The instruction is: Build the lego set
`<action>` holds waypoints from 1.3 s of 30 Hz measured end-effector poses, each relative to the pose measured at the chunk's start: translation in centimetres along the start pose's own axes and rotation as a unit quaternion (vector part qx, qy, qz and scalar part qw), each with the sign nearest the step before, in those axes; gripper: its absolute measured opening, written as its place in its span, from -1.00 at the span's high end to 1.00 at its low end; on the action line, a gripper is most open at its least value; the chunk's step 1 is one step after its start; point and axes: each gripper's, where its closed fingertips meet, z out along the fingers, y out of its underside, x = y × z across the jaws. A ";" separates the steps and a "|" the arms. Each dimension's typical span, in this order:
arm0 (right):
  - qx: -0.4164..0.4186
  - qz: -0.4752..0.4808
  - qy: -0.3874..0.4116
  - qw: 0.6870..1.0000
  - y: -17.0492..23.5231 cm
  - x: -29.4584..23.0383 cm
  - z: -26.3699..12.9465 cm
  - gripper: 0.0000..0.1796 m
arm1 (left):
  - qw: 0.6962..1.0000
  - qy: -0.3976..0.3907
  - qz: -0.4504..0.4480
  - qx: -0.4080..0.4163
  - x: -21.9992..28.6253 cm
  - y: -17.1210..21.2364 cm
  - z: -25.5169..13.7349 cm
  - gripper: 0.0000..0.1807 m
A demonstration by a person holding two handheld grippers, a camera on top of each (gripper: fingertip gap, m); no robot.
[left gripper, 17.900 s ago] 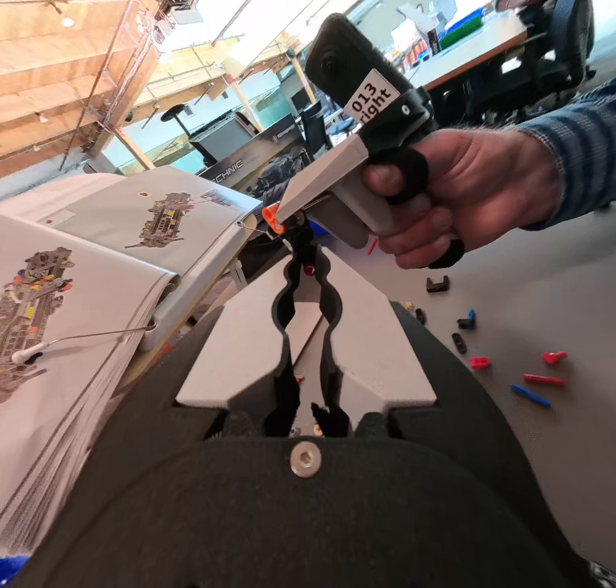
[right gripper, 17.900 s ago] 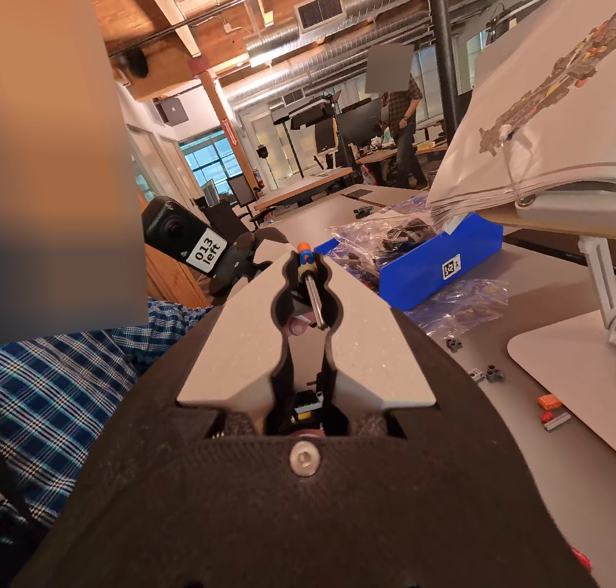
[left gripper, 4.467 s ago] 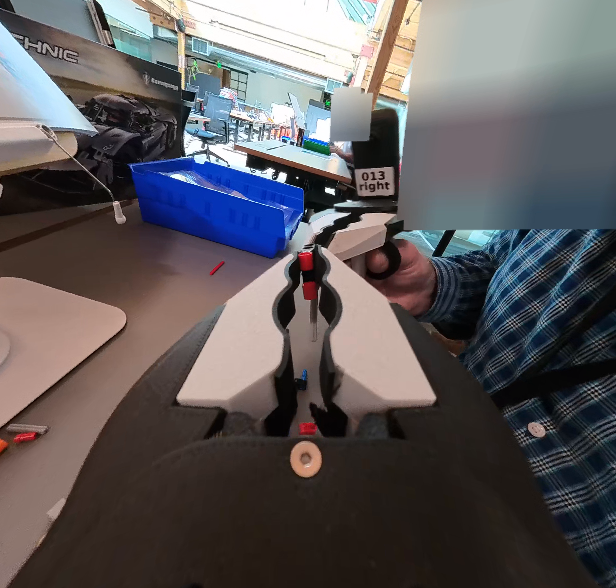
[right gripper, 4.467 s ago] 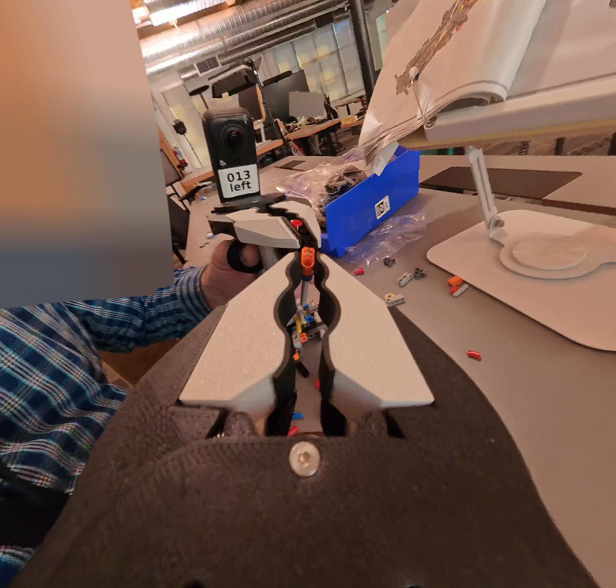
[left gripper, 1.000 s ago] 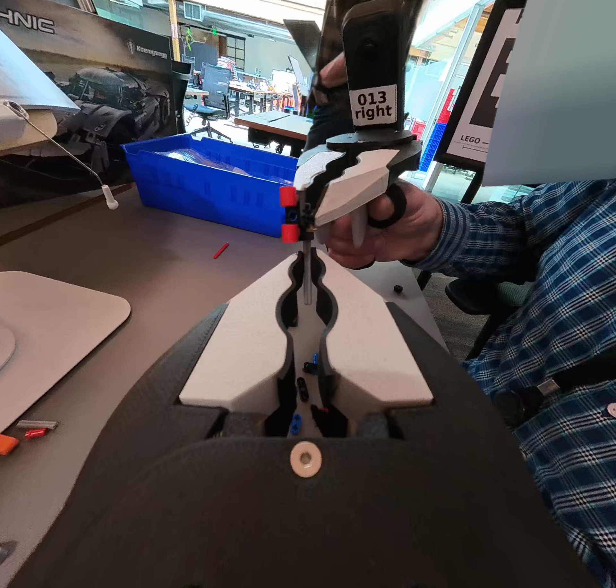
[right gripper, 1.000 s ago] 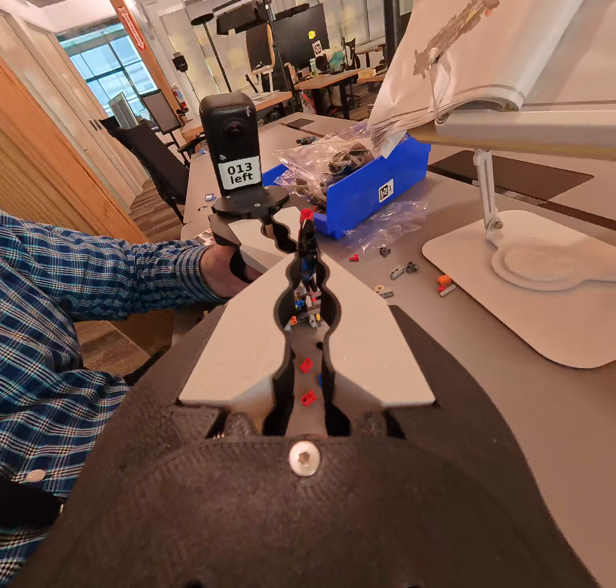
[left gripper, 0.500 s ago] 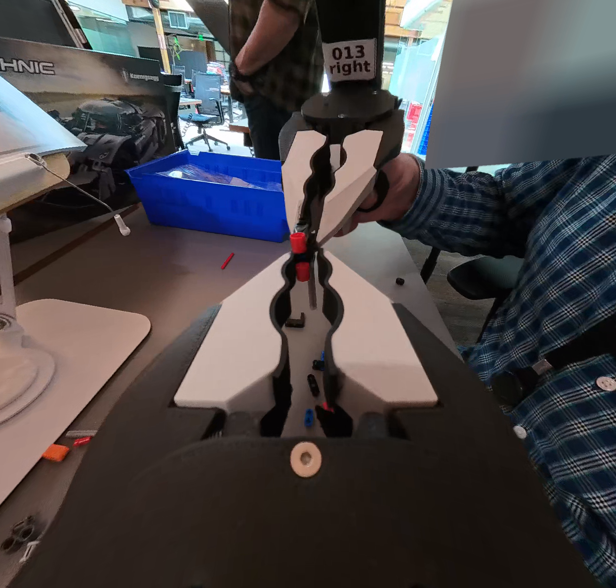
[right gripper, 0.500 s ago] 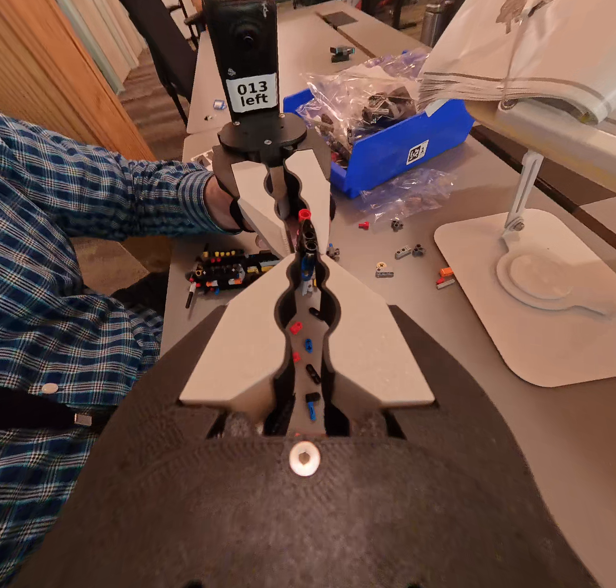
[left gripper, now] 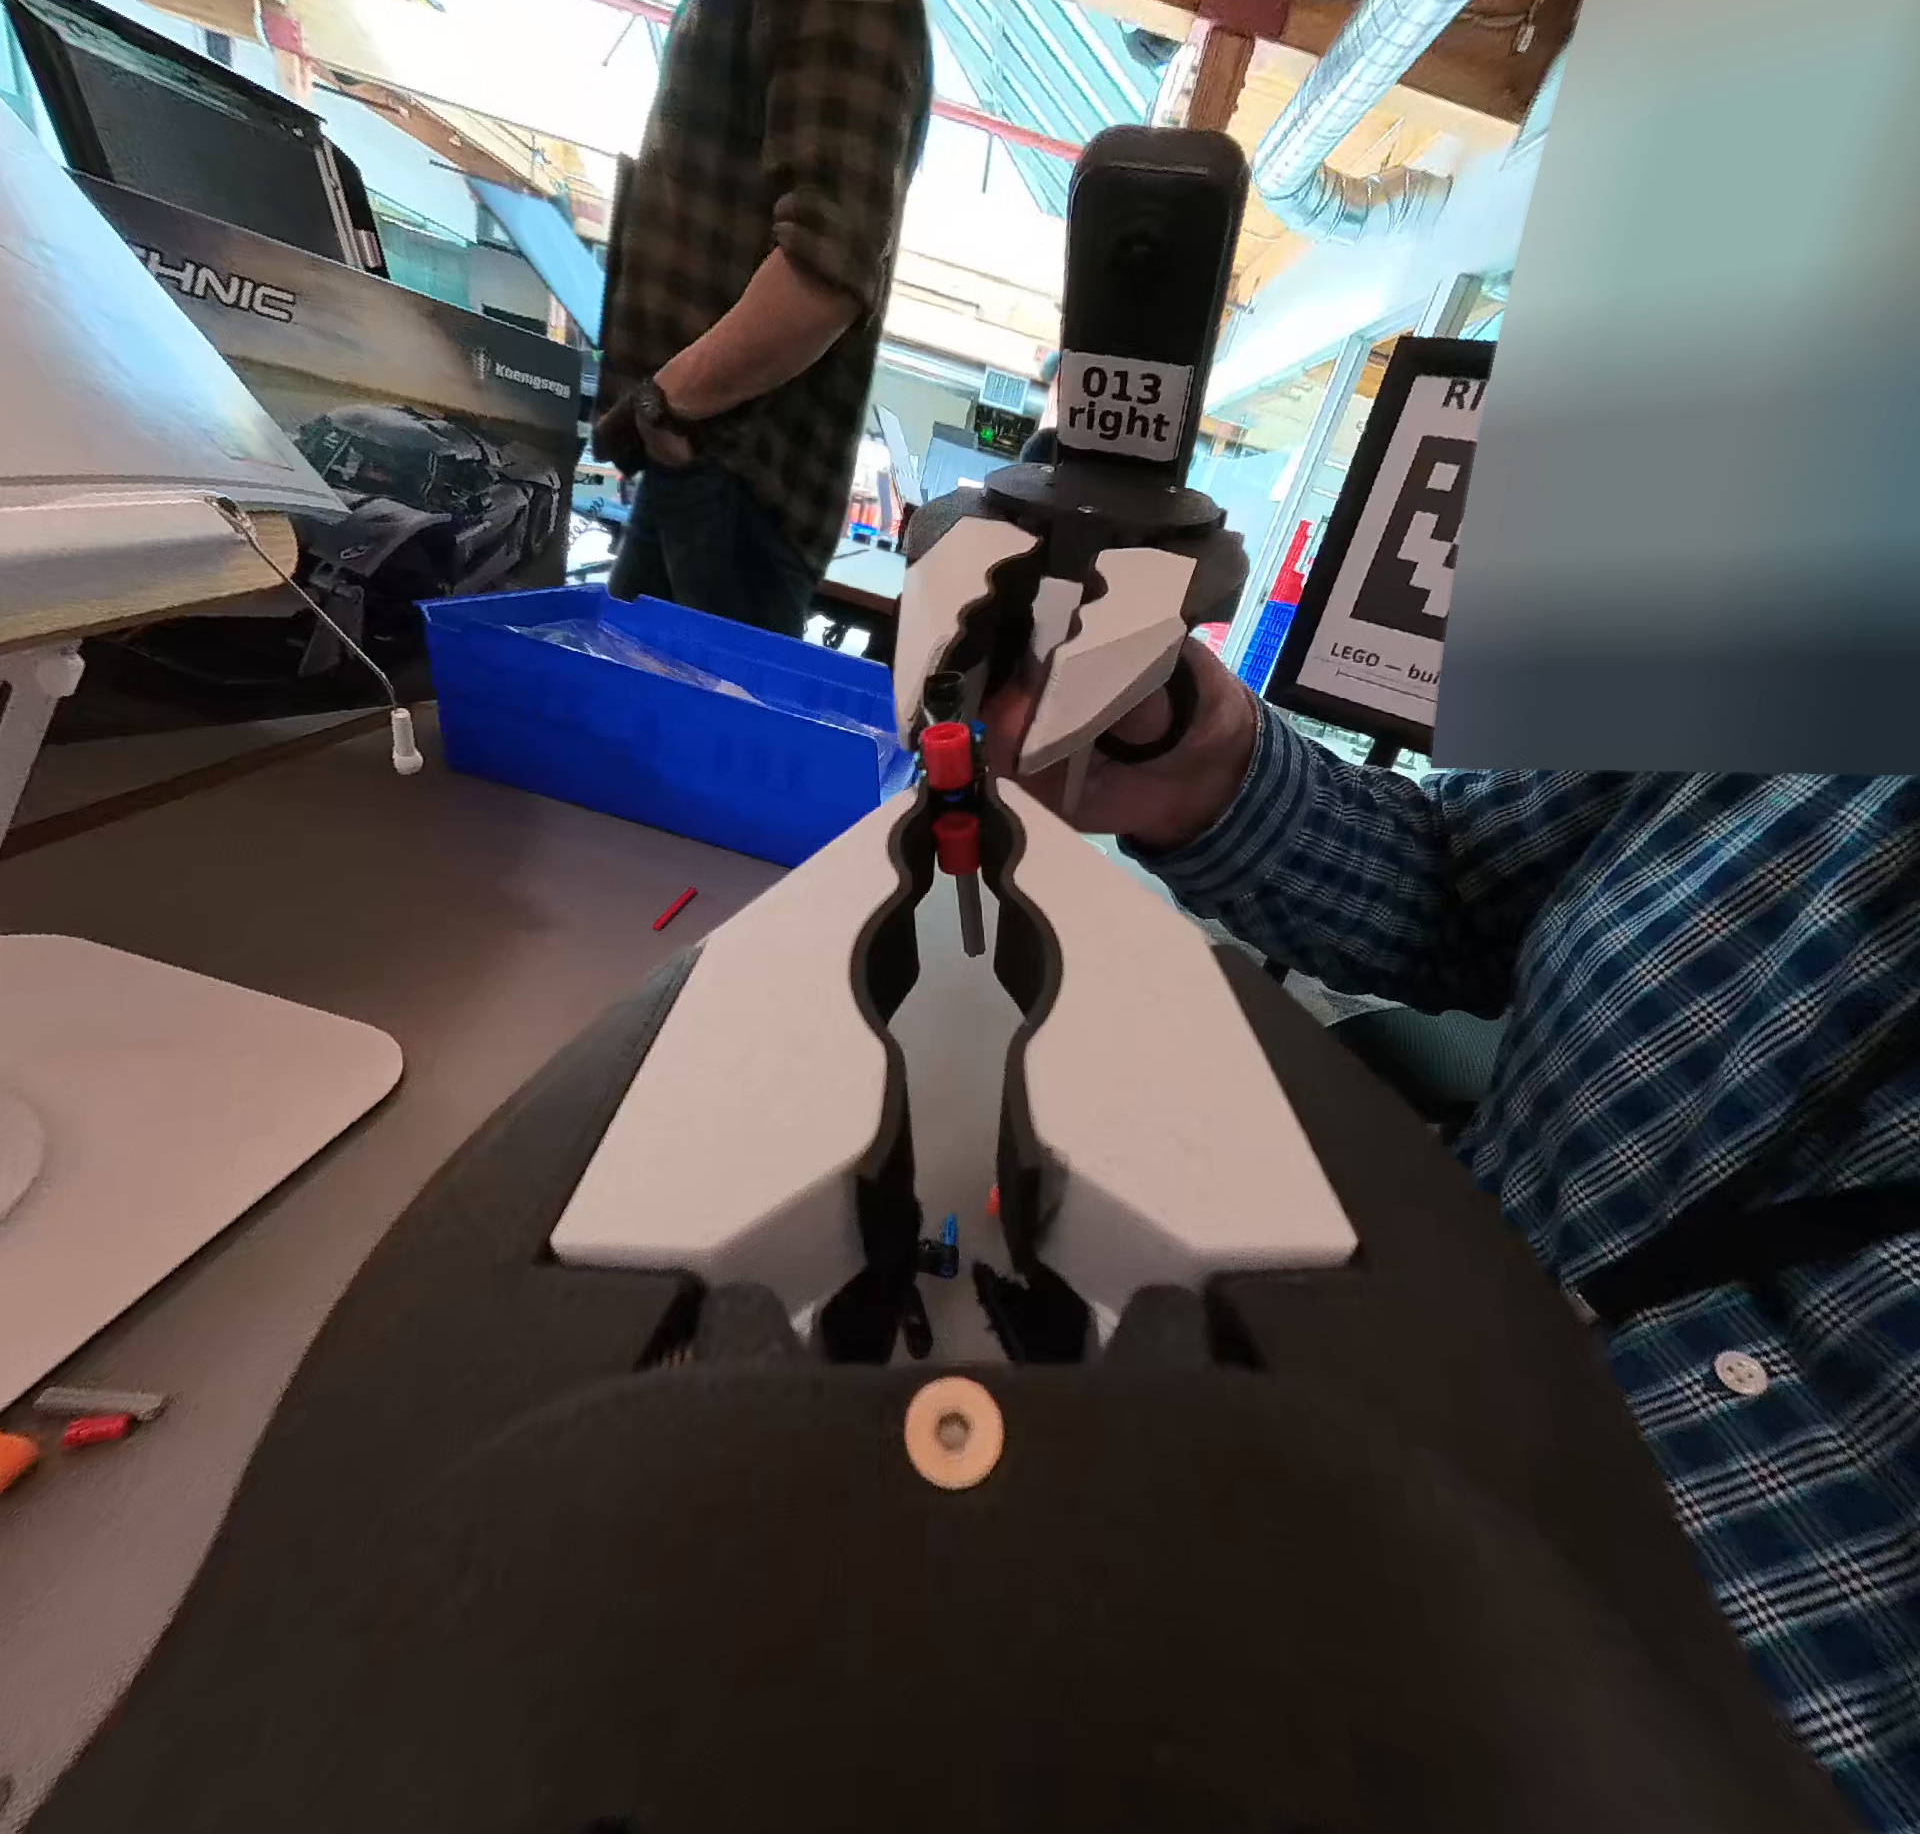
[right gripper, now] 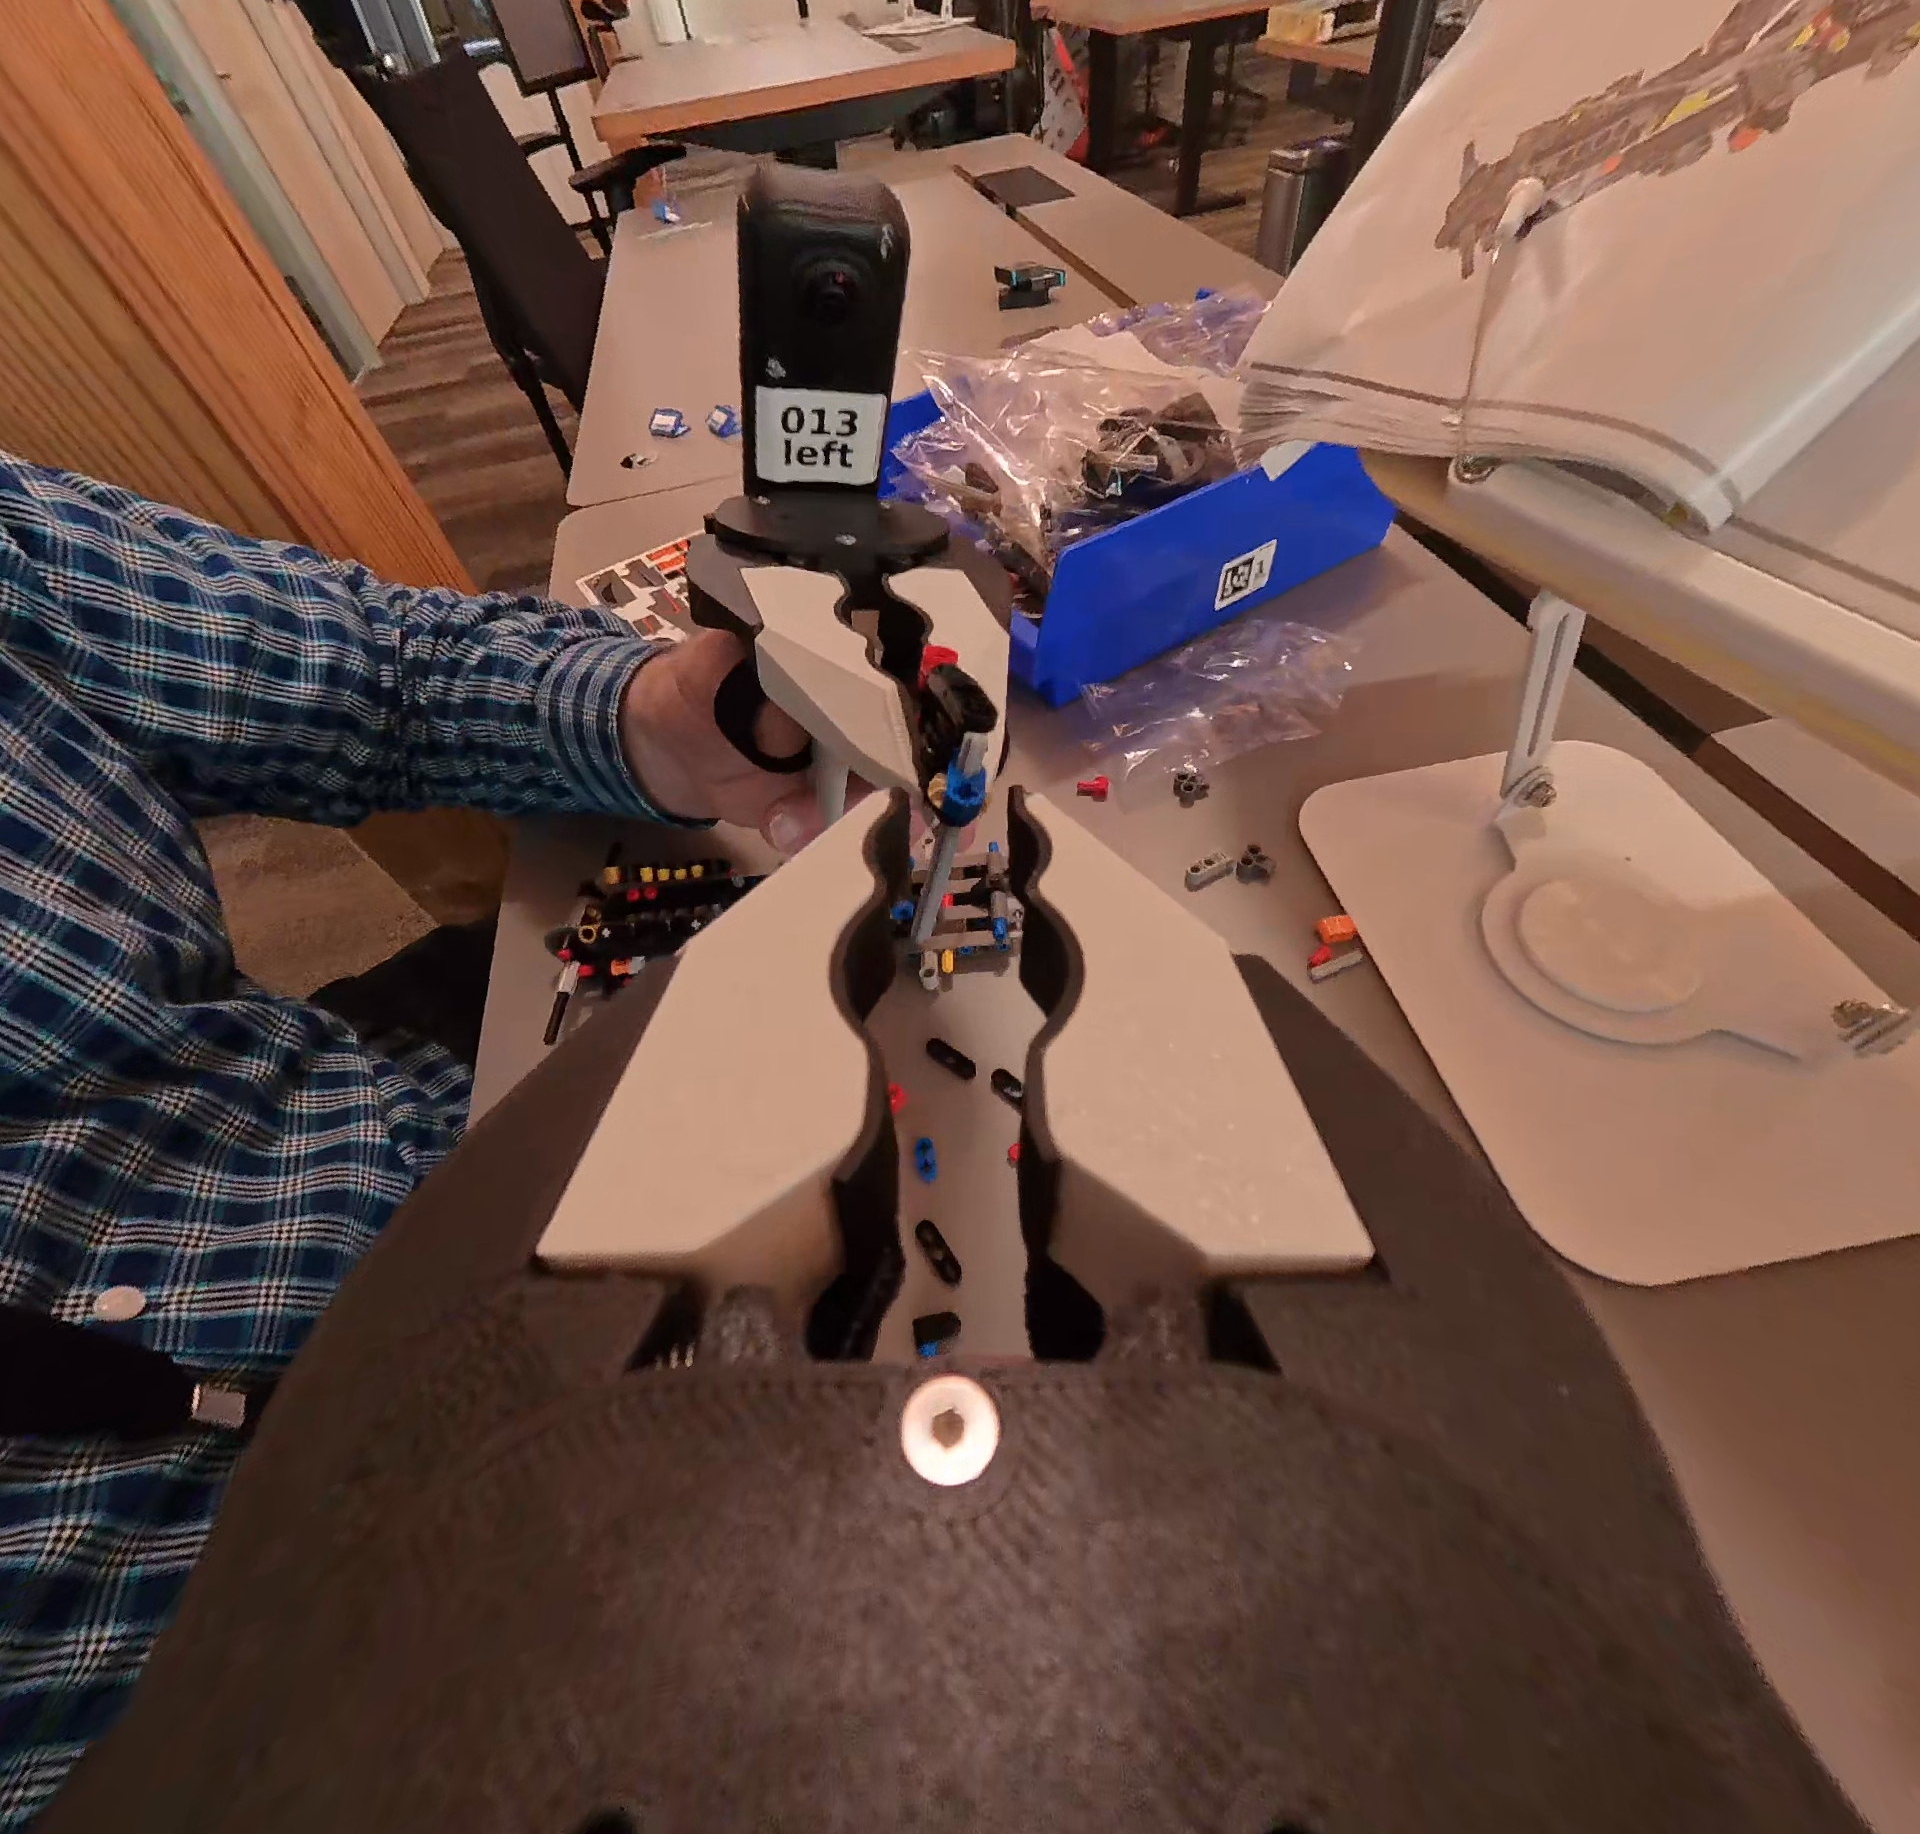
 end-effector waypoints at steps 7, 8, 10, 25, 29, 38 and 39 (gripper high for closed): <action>-0.010 -0.006 -0.025 1.000 -0.5 -0.2 0.3 0.98 | 1.000 0.000 0.012 -0.007 0.2 0.2 0.0 0.93; -0.018 -0.010 -0.028 0.999 -0.5 -0.1 0.3 0.99 | 1.000 -0.001 0.014 -0.007 0.1 0.2 0.0 0.93; -0.033 -0.032 -0.021 0.999 -0.5 -0.1 0.4 1.00 | 1.000 -0.009 0.018 -0.007 0.0 0.1 0.1 0.93; 0.024 -0.001 -0.011 1.000 -0.3 -0.6 2.1 0.98 | 0.998 0.006 -0.019 0.061 0.2 -2.1 -0.8 0.93; 0.023 -0.007 -0.008 1.000 -1.1 -0.5 2.5 1.00 | 0.997 0.006 -0.005 0.070 0.4 -2.8 -1.3 0.92; 0.004 -0.095 0.044 0.995 -2.8 -0.7 3.6 0.99 | 0.996 -0.033 0.030 0.078 0.5 -4.5 -2.6 0.94; 0.006 -0.097 0.050 0.994 -2.9 -0.7 3.8 0.99 | 0.996 -0.039 0.028 0.082 0.4 -4.6 -2.7 0.94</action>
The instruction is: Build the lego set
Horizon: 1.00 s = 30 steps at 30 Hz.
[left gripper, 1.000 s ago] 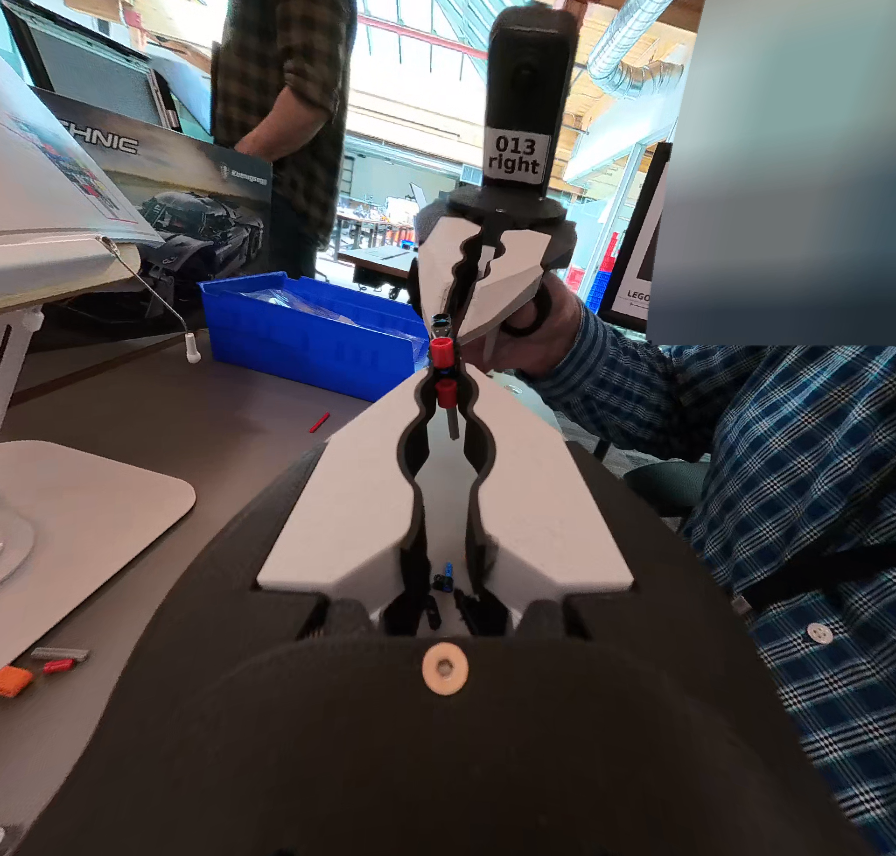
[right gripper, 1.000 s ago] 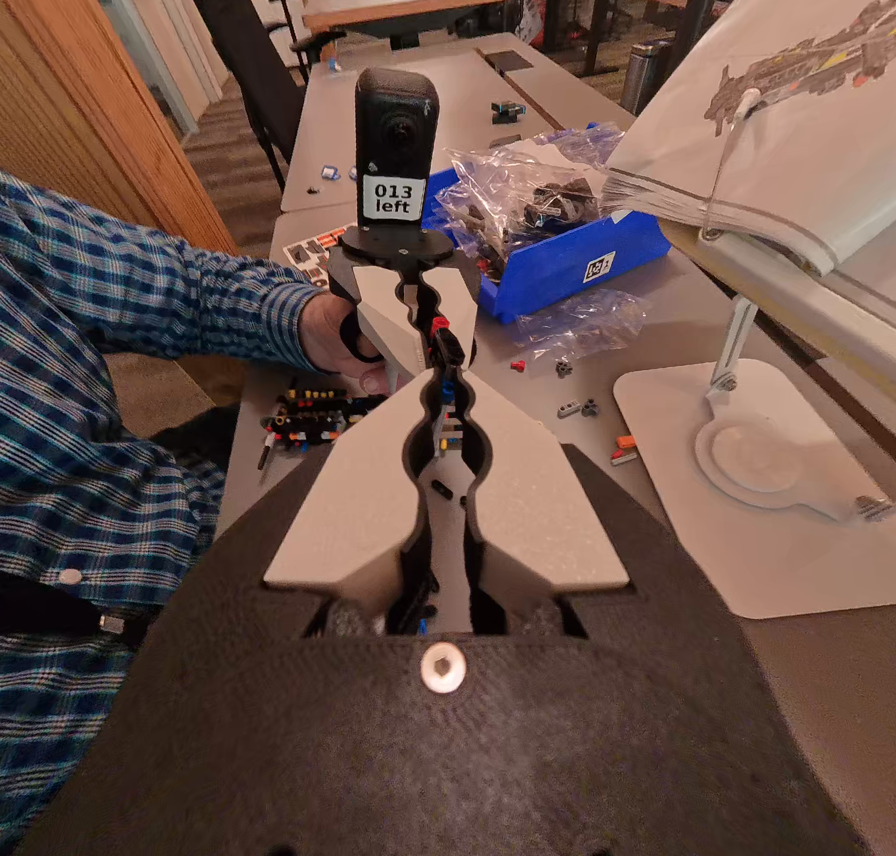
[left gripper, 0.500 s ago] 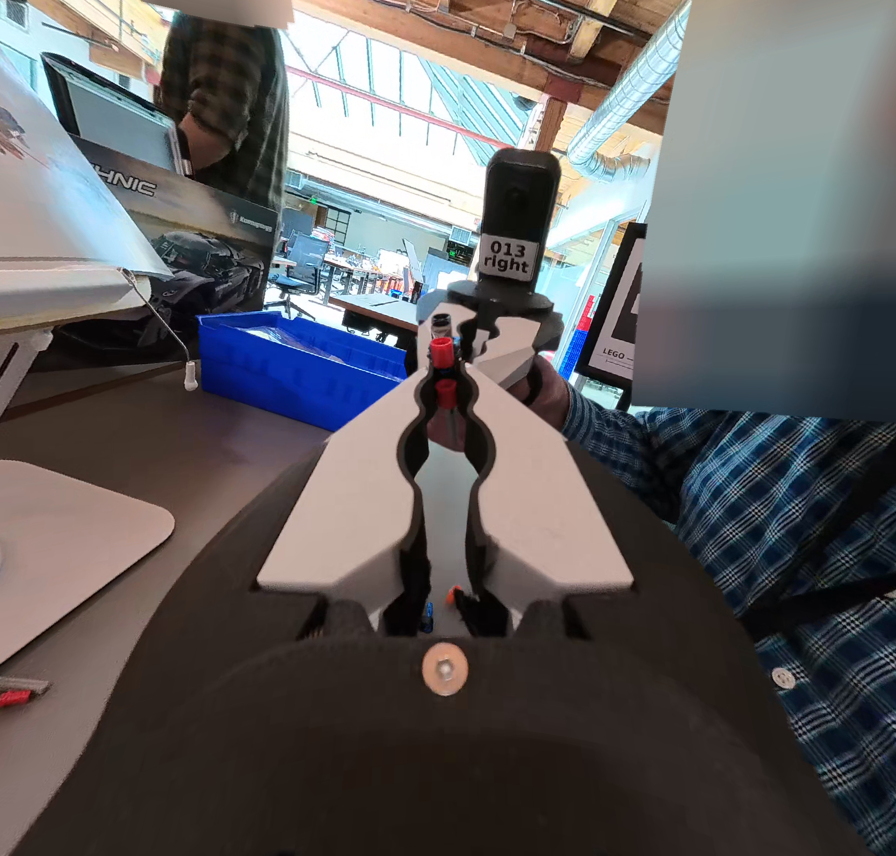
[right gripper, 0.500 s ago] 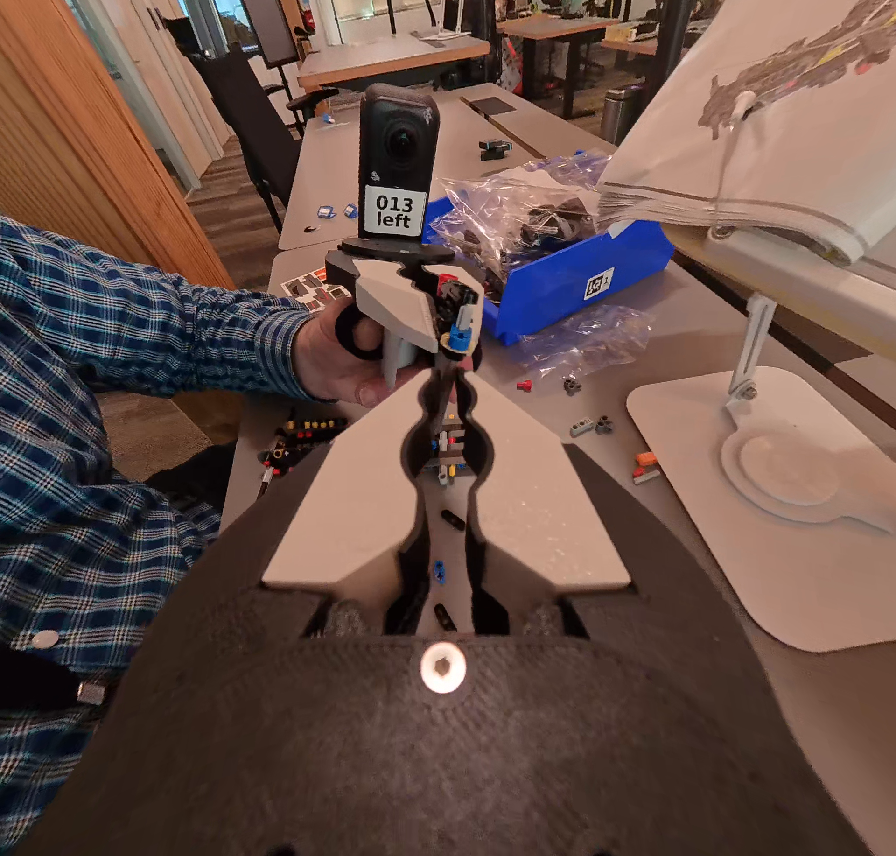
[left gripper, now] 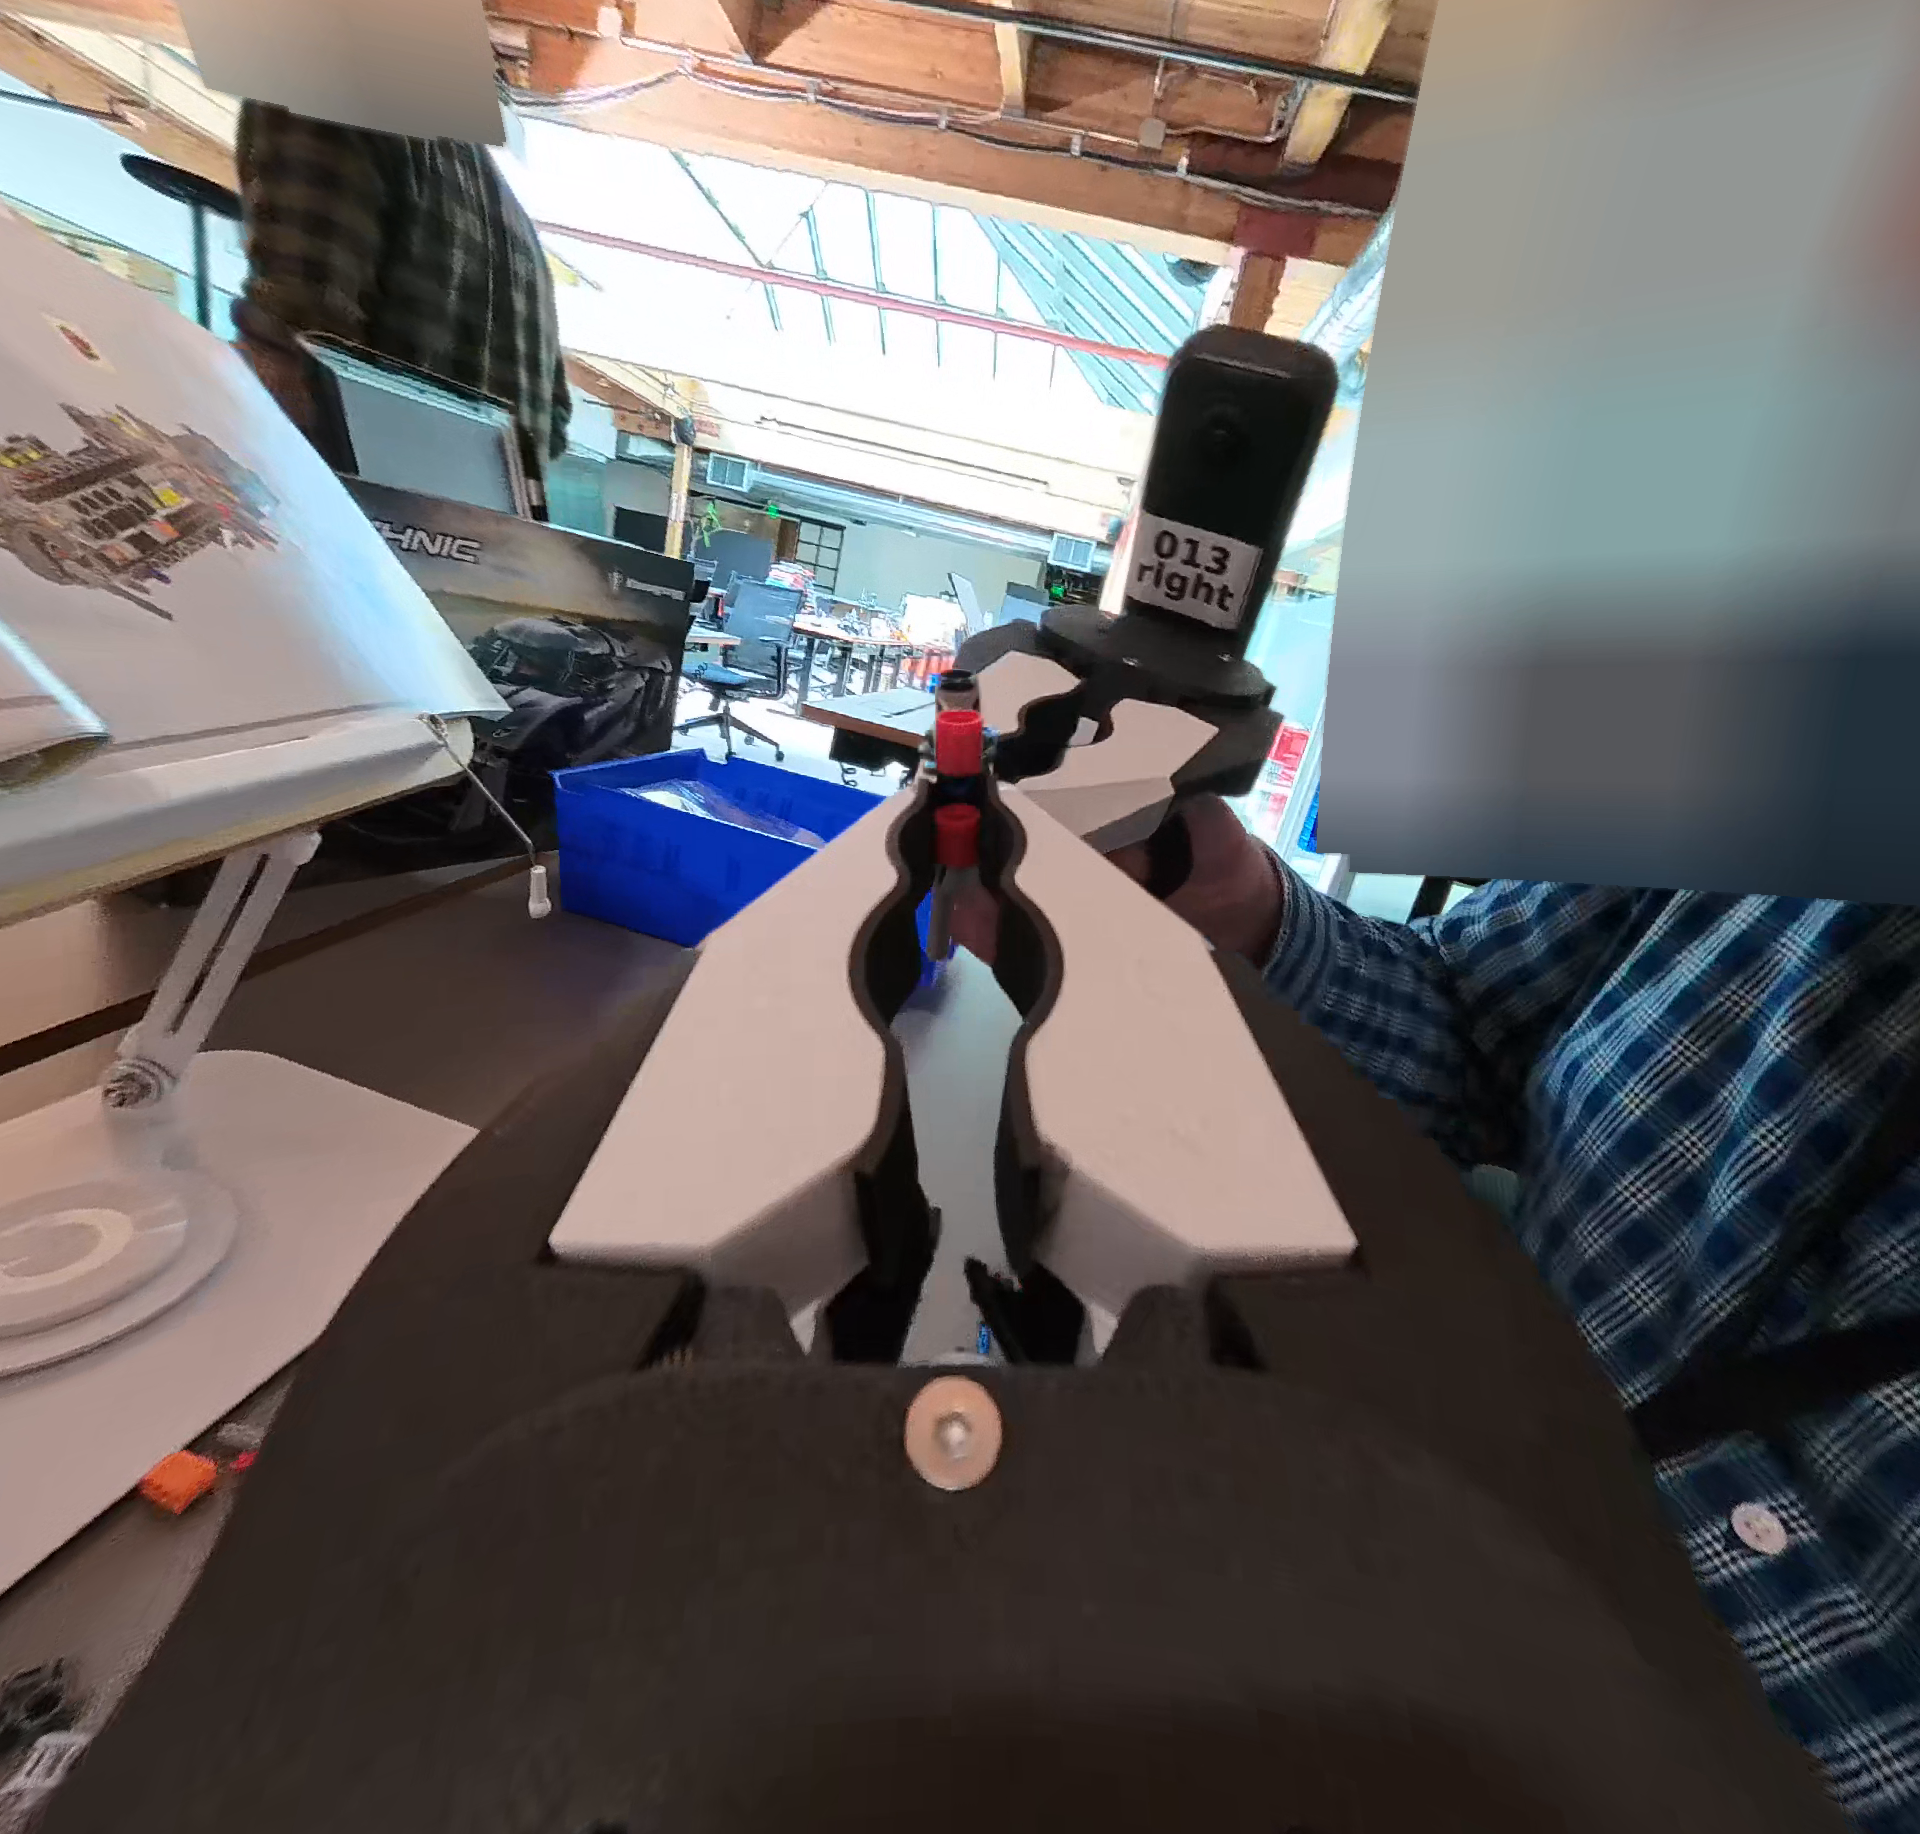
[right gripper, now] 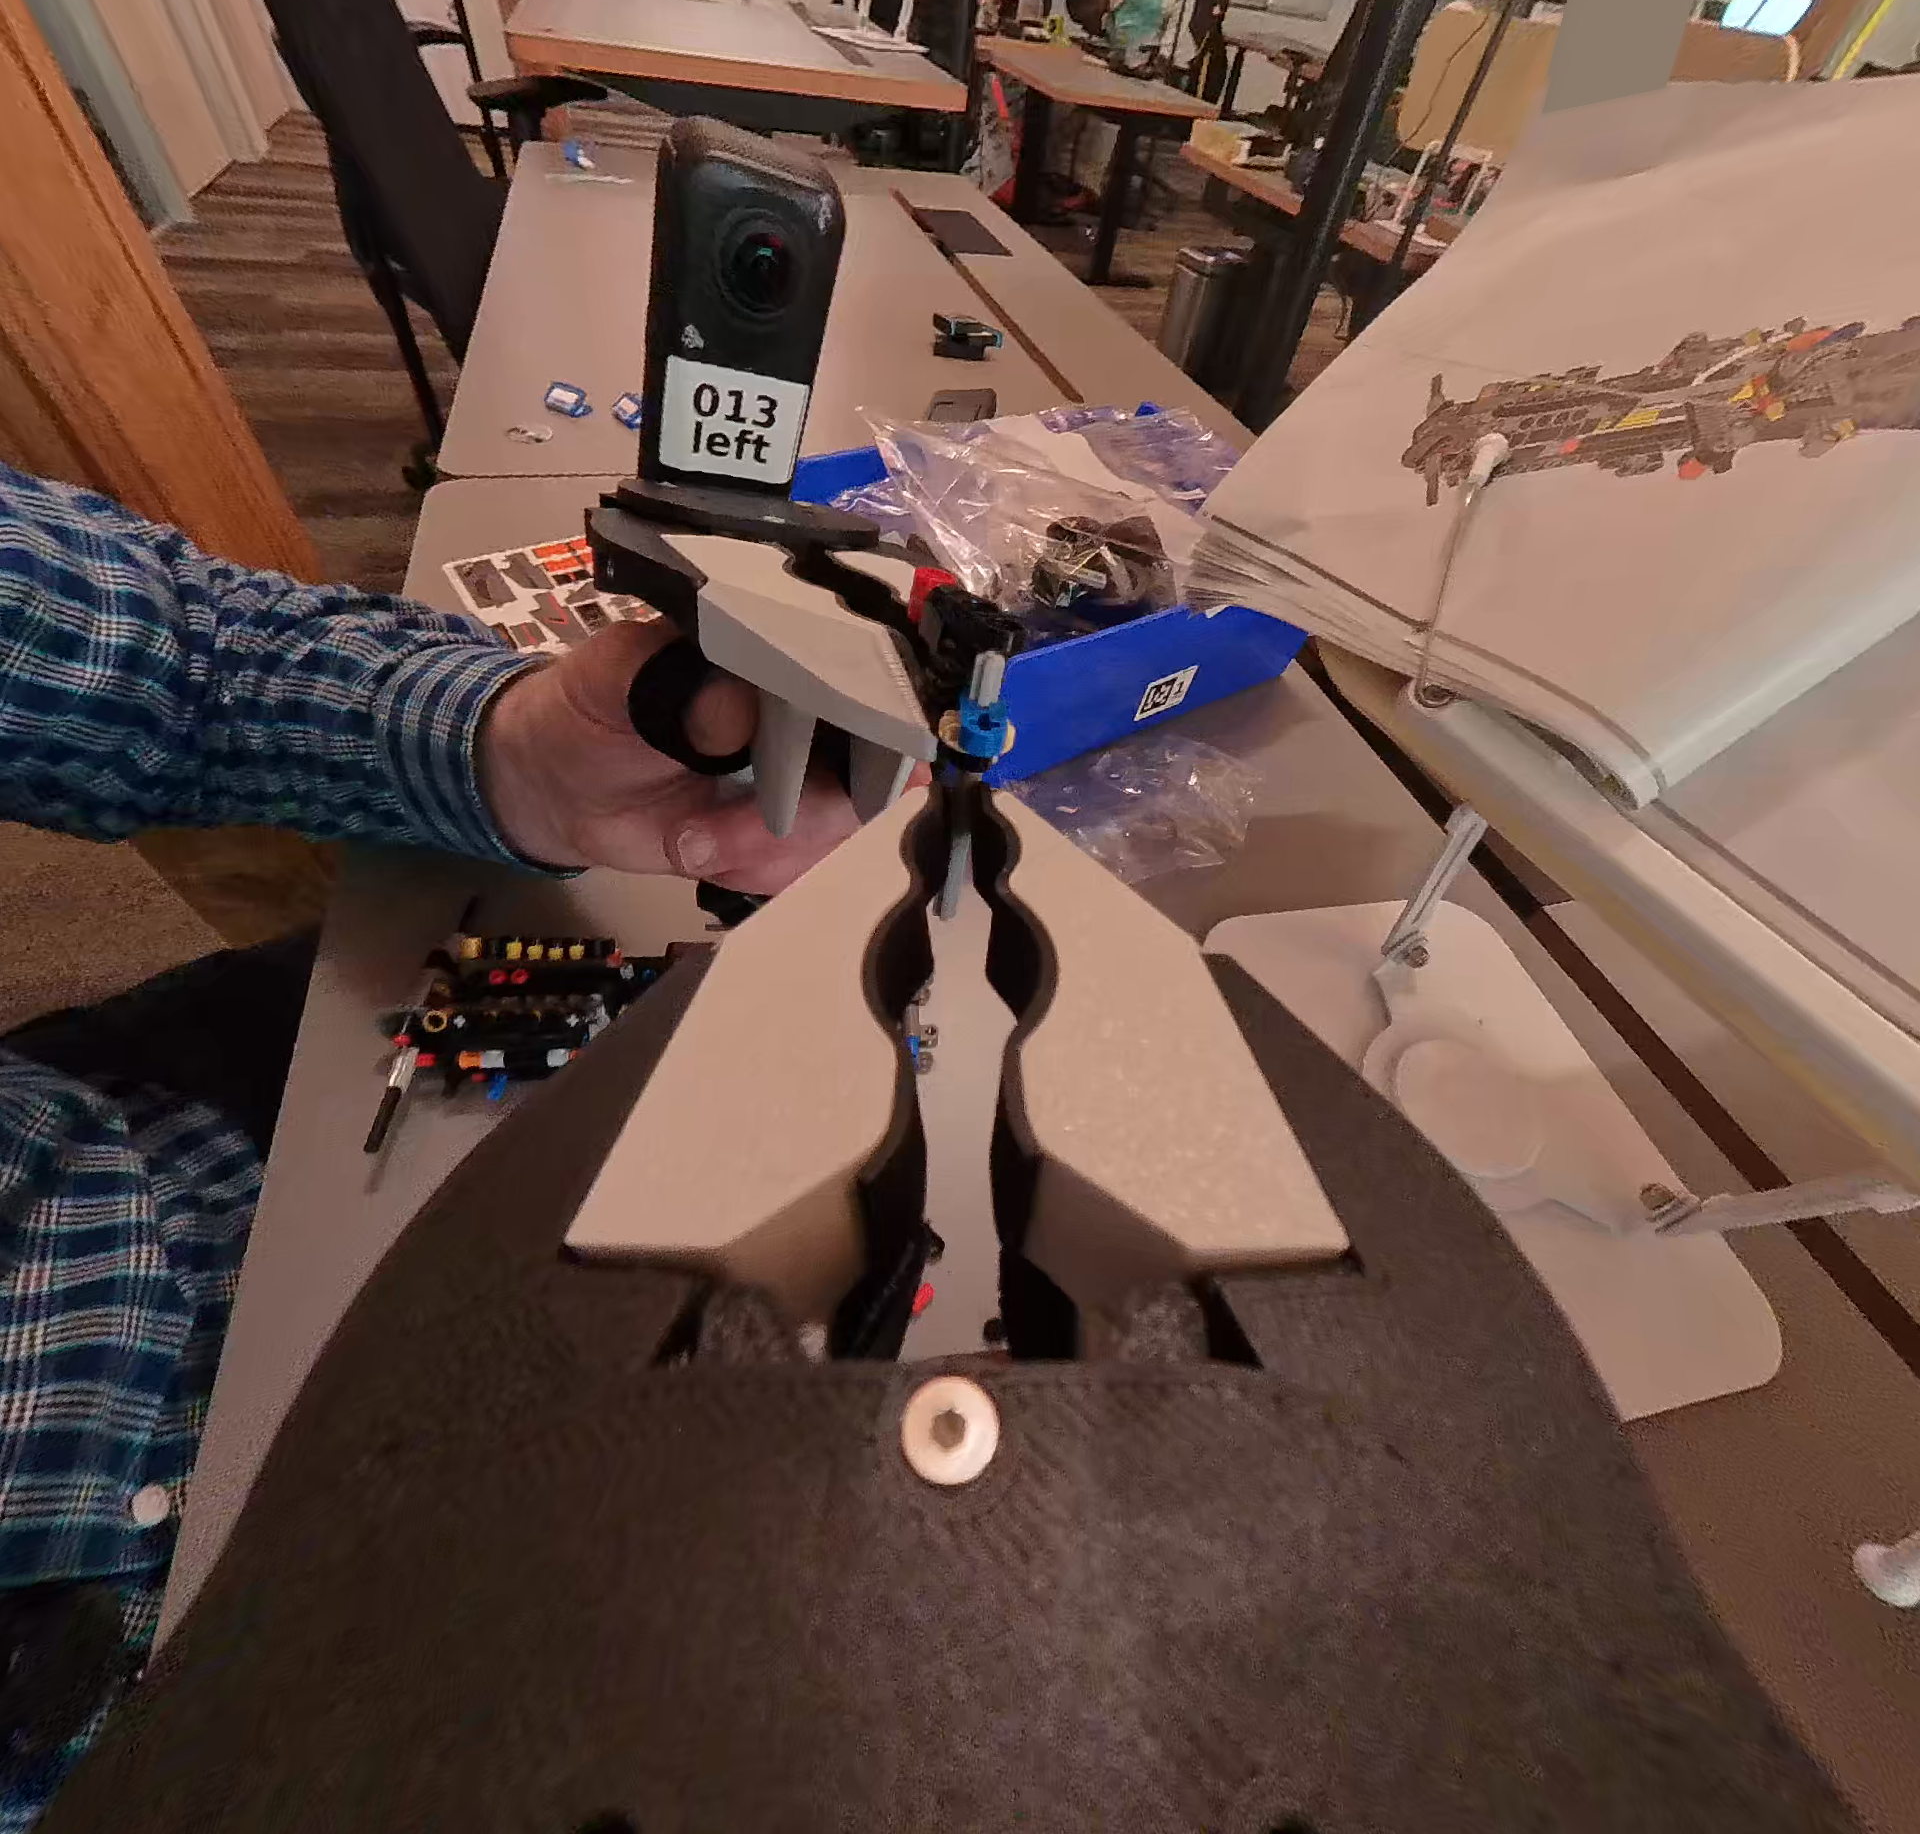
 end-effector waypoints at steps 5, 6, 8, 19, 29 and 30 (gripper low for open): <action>0.028 0.069 -0.042 0.996 -0.6 -0.3 0.7 0.99 | 1.000 -0.007 0.004 0.004 -0.2 -0.7 -0.6 0.93; 0.027 0.071 -0.045 0.996 -0.6 -0.4 0.8 0.99 | 1.000 -0.006 0.001 0.007 -0.2 -0.7 -0.7 0.93; 0.025 0.080 -0.049 0.995 -0.4 -0.3 0.9 0.99 | 1.000 -0.016 0.014 -0.003 -0.4 -0.6 -0.7 0.94; -0.062 -0.112 0.106 0.986 0.8 1.1 1.0 0.96 | 0.999 -0.042 -0.024 -0.014 -1.4 0.0 -0.6 0.95; 0.018 0.034 0.020 0.999 0.8 0.1 1.1 0.98 | 0.999 -0.034 -0.024 -0.016 -1.2 0.1 -0.7 0.95; 0.003 0.004 0.041 0.999 1.2 0.3 1.1 0.98 | 0.999 -0.041 -0.026 -0.023 -1.4 0.3 -0.7 0.95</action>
